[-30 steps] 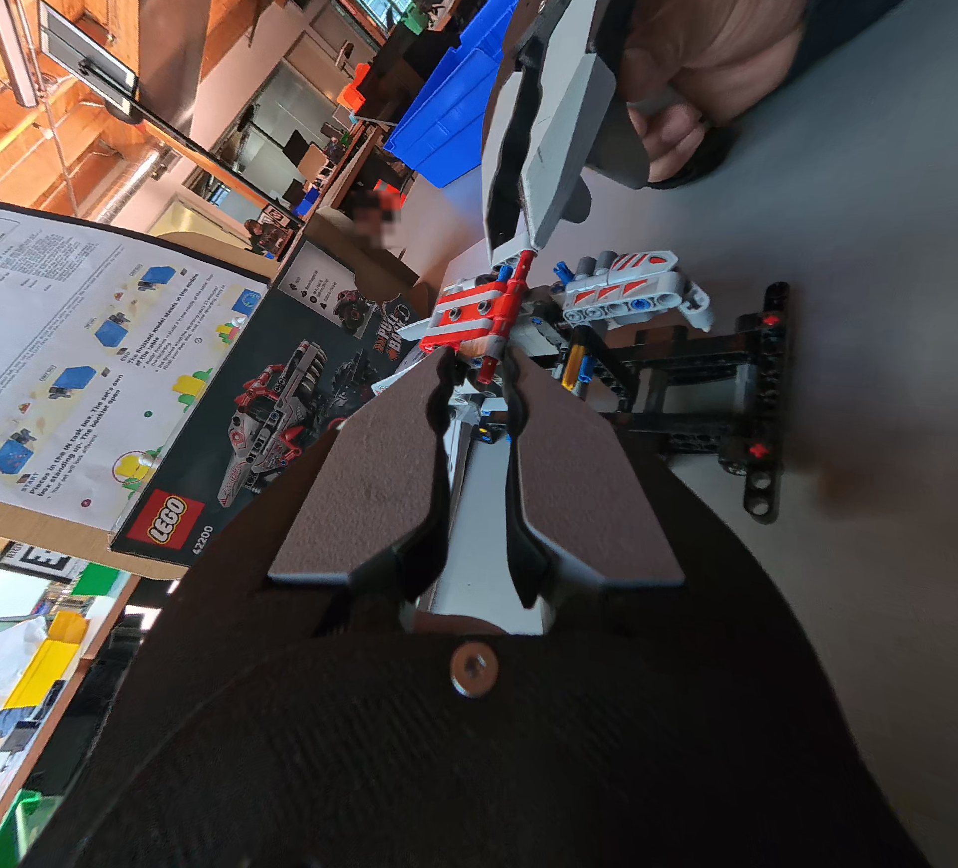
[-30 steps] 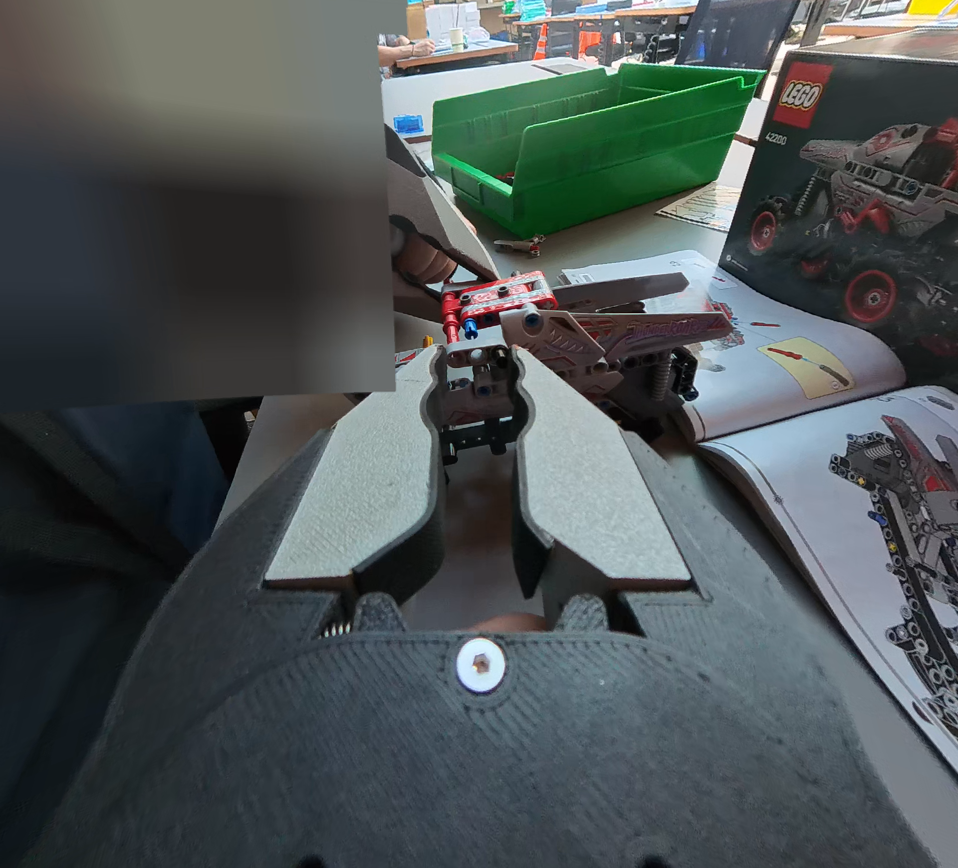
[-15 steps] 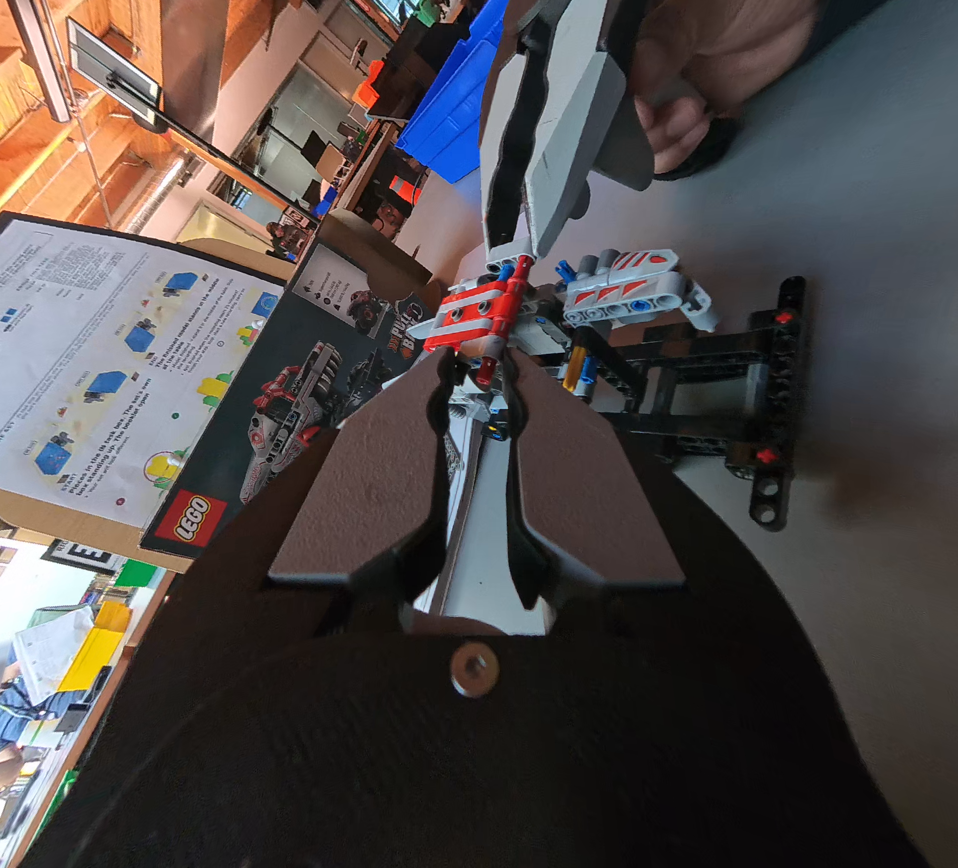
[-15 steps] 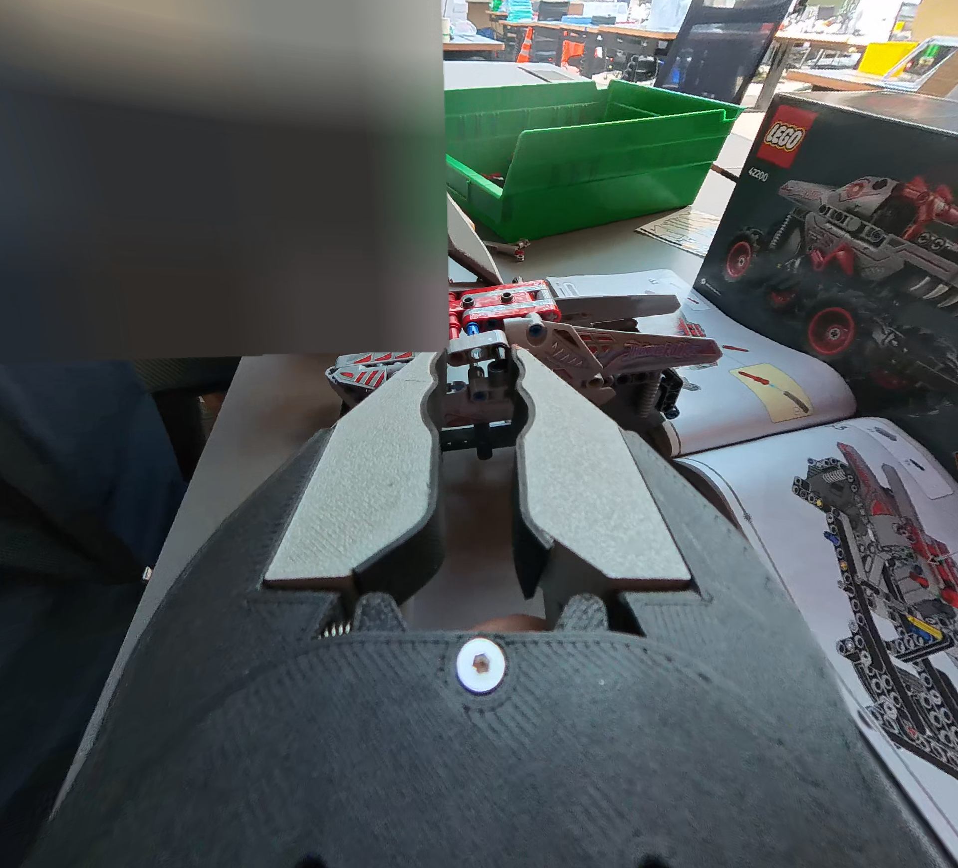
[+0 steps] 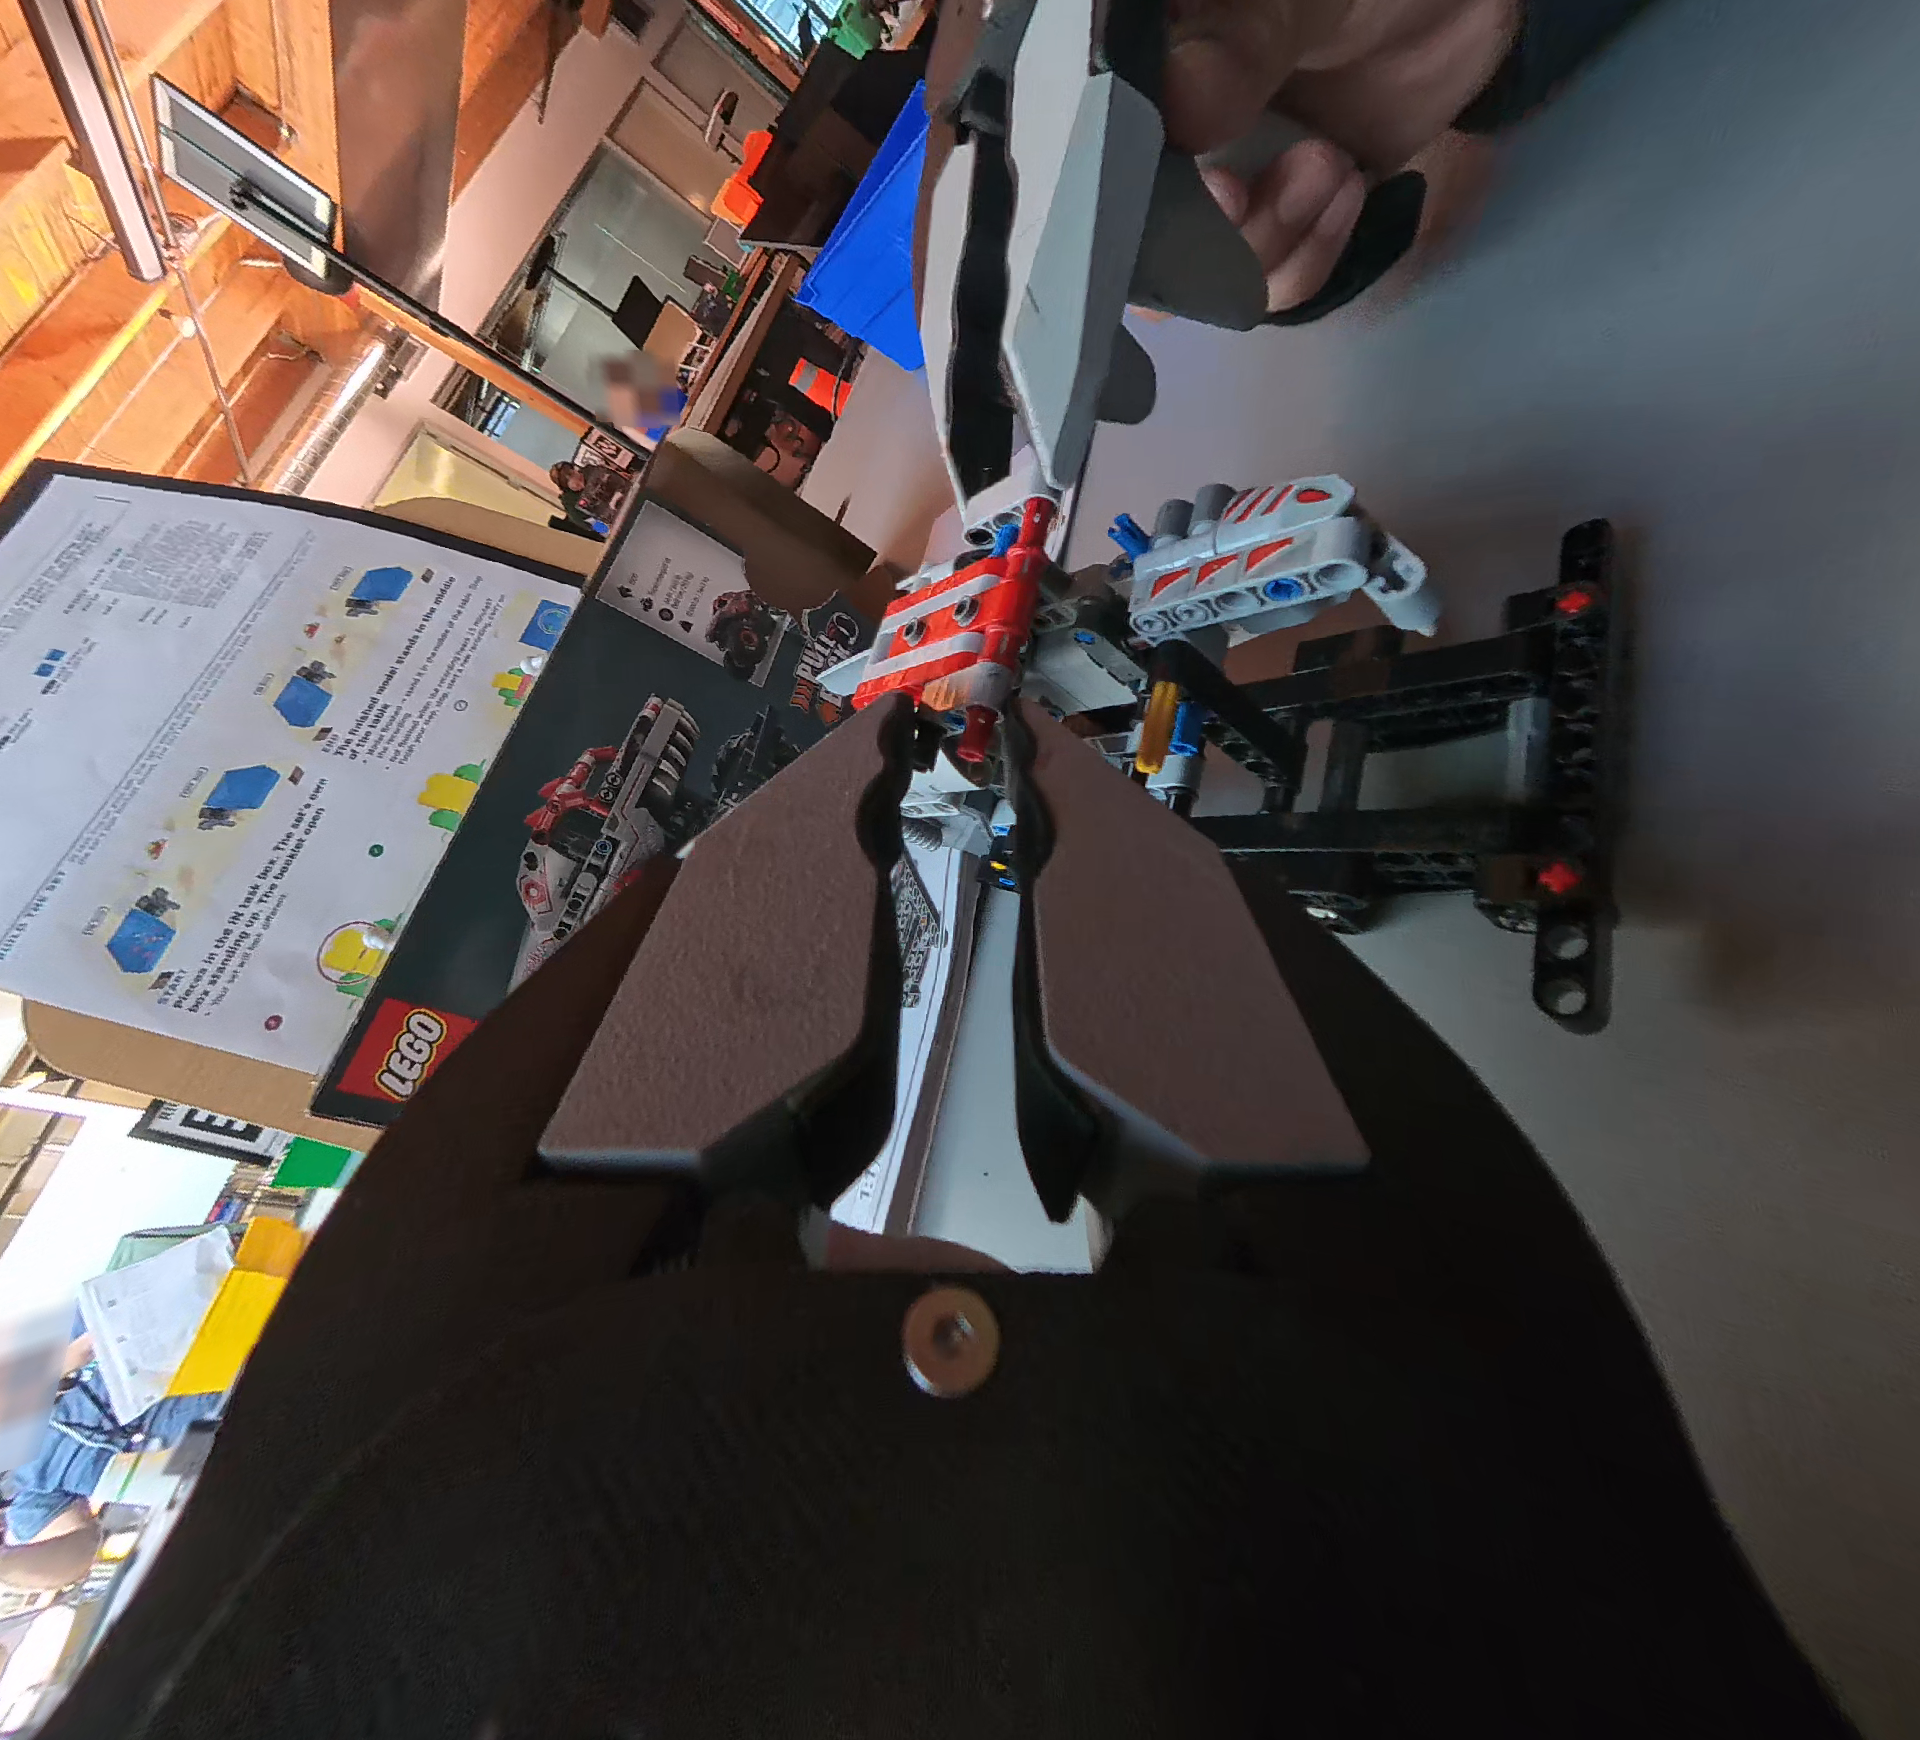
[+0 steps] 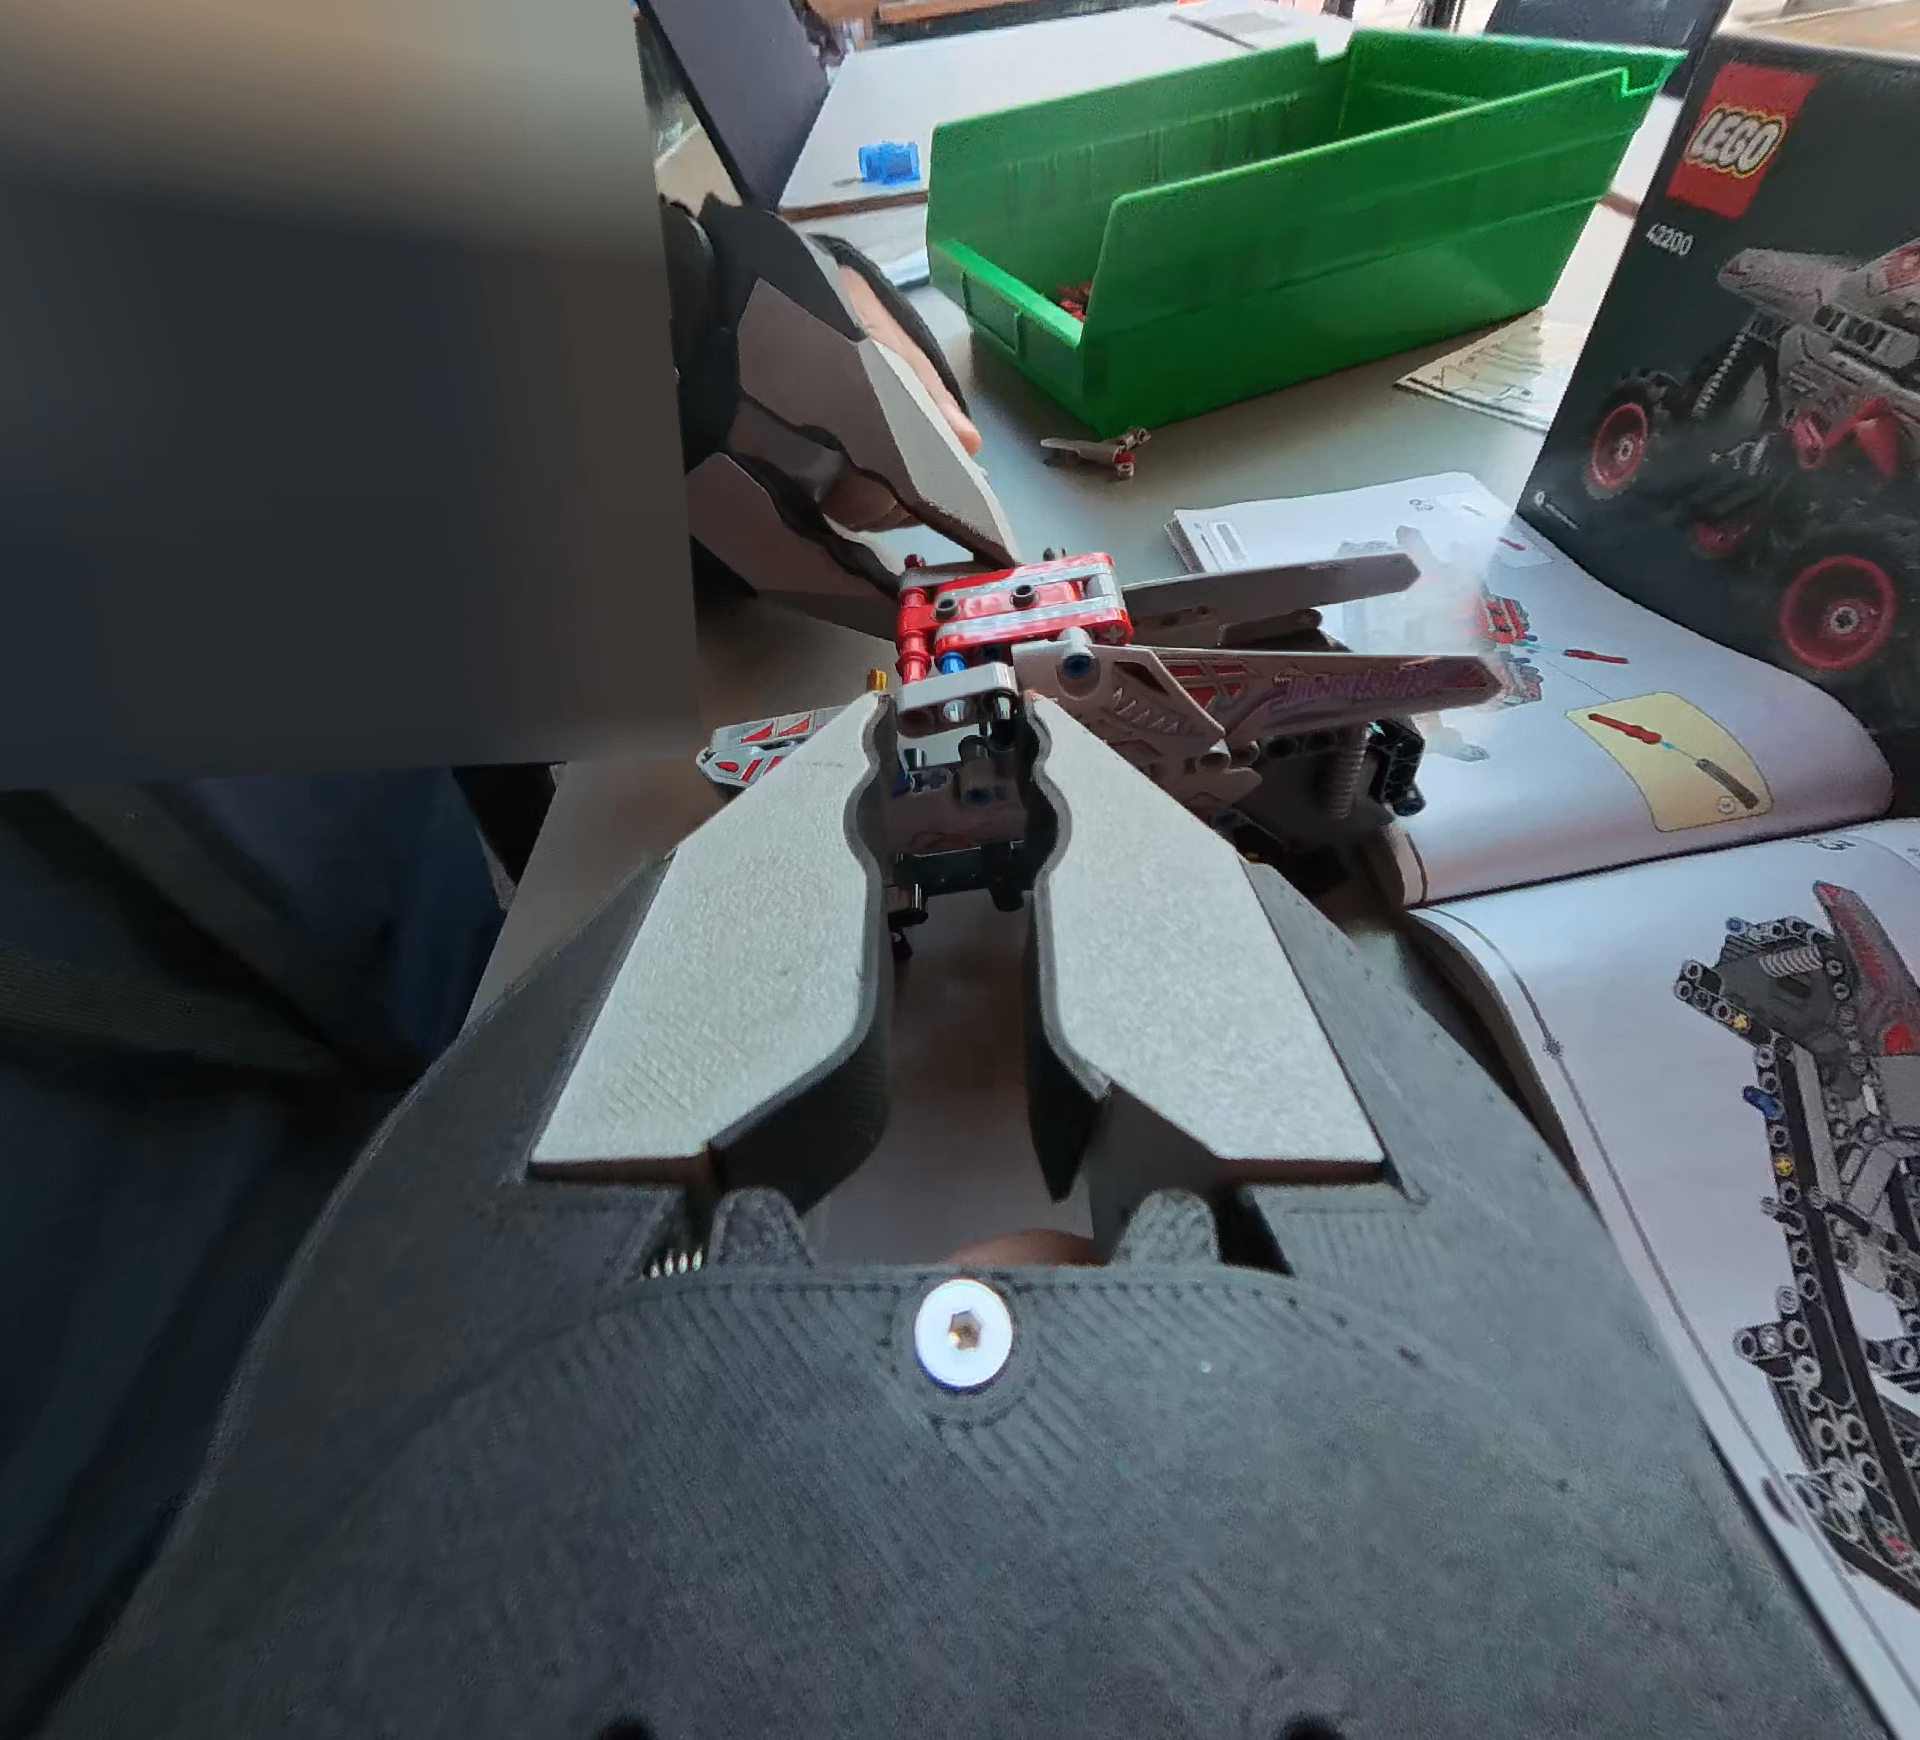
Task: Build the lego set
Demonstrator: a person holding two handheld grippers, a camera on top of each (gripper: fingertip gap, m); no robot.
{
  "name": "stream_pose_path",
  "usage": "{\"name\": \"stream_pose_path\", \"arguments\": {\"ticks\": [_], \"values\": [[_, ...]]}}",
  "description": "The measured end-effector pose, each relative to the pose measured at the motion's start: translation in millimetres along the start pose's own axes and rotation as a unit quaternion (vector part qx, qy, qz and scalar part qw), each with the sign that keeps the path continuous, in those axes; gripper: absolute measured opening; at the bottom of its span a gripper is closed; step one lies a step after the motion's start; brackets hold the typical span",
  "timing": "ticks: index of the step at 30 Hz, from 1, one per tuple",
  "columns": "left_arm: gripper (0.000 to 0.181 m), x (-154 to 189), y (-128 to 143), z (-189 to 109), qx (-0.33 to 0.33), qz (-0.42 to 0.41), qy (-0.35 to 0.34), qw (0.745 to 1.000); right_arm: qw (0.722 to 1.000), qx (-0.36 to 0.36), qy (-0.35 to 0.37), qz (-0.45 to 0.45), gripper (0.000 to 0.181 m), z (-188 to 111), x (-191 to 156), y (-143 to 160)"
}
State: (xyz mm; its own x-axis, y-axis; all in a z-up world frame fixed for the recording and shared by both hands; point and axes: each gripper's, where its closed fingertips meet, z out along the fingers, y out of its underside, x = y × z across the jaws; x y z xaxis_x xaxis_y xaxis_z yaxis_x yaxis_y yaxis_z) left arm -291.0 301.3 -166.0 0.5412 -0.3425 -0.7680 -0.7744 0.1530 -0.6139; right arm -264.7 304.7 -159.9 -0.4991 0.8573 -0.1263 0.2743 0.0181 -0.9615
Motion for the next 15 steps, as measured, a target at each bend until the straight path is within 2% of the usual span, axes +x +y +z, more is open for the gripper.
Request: {"name": "stream_pose_path", "arguments": {"ticks": [10, 15], "values": [[0.014, -2.1, 3.3, -0.1, -0.008, -0.013, 0.008, 1.0, 0.997, -0.001, -0.047, 0.06, 0.019, 2.2, 3.2, -2.6], [0.014, -1.2, 4.1, 0.3, -0.013, -0.015, 0.013, 1.0, 1.0, -0.018, -0.014, -0.01, 0.019, 3.5, 2.1, -2.4]]}}
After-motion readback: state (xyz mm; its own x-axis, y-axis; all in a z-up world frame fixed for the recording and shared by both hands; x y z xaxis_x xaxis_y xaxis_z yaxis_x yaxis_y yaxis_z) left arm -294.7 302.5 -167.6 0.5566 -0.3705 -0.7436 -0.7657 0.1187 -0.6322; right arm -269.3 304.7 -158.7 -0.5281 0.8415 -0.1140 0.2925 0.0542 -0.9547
